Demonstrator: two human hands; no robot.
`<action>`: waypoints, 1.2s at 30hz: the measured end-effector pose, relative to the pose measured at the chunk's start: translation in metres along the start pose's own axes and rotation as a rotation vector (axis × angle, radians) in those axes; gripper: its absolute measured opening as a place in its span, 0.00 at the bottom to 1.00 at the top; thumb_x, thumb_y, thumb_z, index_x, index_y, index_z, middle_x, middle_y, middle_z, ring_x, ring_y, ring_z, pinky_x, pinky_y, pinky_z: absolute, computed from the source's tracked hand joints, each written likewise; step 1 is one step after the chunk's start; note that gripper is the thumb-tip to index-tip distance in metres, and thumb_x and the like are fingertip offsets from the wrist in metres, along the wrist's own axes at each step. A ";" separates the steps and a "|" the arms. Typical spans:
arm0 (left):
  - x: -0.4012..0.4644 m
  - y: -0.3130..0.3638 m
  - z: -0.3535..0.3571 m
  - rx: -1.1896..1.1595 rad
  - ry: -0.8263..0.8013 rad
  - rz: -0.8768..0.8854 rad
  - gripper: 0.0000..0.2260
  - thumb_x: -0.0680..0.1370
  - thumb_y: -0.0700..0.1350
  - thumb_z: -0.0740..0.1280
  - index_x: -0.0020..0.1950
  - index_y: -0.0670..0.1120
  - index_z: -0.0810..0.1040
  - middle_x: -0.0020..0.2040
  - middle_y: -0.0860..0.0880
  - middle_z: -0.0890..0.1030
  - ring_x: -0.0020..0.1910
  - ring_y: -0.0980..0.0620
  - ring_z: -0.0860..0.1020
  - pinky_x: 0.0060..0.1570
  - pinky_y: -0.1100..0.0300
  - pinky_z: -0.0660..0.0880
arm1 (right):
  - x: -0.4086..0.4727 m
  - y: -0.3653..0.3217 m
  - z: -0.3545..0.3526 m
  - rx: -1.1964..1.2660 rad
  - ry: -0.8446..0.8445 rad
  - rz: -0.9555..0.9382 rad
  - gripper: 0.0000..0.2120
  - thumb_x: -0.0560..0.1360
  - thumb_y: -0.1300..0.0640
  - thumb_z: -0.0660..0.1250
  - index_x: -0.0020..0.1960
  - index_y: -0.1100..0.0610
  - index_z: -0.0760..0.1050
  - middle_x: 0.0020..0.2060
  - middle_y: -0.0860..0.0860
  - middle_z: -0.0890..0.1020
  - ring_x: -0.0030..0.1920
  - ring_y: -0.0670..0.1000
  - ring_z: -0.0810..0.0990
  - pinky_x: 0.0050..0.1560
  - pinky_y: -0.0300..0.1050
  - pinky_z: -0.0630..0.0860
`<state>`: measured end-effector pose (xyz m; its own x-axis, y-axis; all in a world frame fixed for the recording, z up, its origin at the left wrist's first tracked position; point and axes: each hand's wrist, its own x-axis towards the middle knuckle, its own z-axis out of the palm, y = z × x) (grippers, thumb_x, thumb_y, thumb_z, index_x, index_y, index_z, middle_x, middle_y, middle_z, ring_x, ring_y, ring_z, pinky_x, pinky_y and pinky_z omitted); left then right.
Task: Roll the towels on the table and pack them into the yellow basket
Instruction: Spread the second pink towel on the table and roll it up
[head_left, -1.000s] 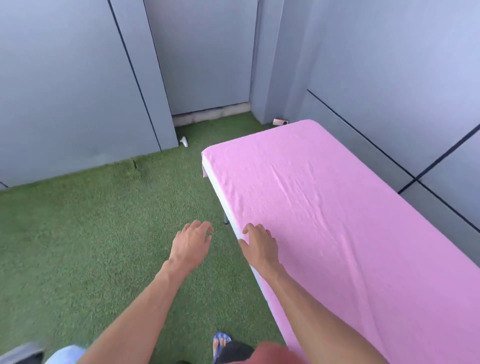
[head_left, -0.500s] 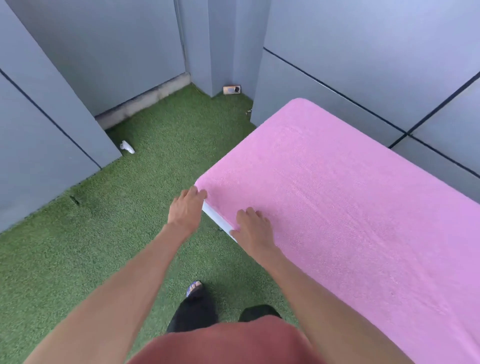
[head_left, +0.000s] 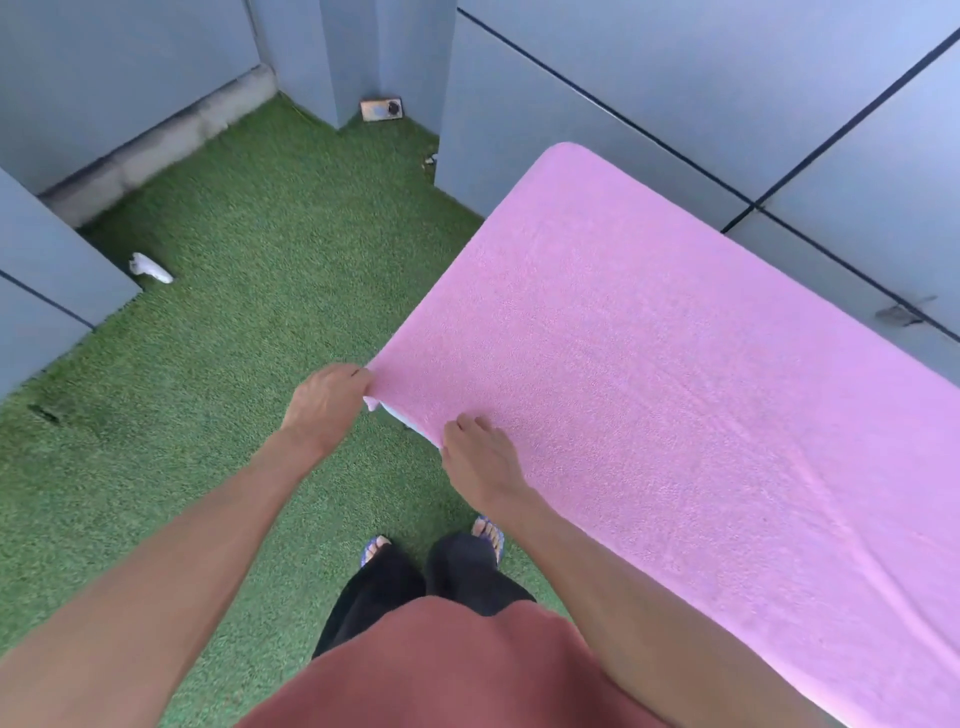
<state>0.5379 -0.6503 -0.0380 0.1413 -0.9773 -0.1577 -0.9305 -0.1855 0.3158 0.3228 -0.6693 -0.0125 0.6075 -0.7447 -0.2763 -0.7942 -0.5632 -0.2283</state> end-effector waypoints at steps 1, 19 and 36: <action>-0.002 -0.003 0.000 -0.023 0.000 -0.004 0.07 0.80 0.37 0.61 0.45 0.45 0.75 0.39 0.51 0.74 0.40 0.52 0.75 0.45 0.57 0.78 | 0.001 -0.005 0.001 -0.006 0.006 -0.007 0.06 0.78 0.64 0.61 0.52 0.62 0.75 0.48 0.56 0.78 0.50 0.56 0.75 0.50 0.51 0.76; -0.005 0.008 0.008 0.012 -0.008 -0.014 0.08 0.78 0.38 0.60 0.51 0.47 0.78 0.49 0.49 0.80 0.54 0.47 0.78 0.60 0.48 0.74 | 0.001 -0.010 0.005 0.116 0.011 -0.053 0.02 0.78 0.64 0.62 0.49 0.61 0.72 0.42 0.55 0.77 0.45 0.53 0.74 0.47 0.51 0.76; -0.058 0.227 0.086 0.062 -0.089 0.702 0.14 0.69 0.42 0.75 0.52 0.48 0.76 0.52 0.49 0.77 0.52 0.49 0.76 0.52 0.54 0.77 | -0.213 0.212 0.007 -0.031 -0.081 0.117 0.21 0.72 0.34 0.61 0.53 0.49 0.67 0.50 0.46 0.71 0.48 0.47 0.66 0.47 0.43 0.72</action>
<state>0.2891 -0.6265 -0.0372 -0.5239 -0.8517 -0.0128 -0.8097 0.4934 0.3176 0.0246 -0.6274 -0.0088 0.5091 -0.7751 -0.3742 -0.8588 -0.4862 -0.1614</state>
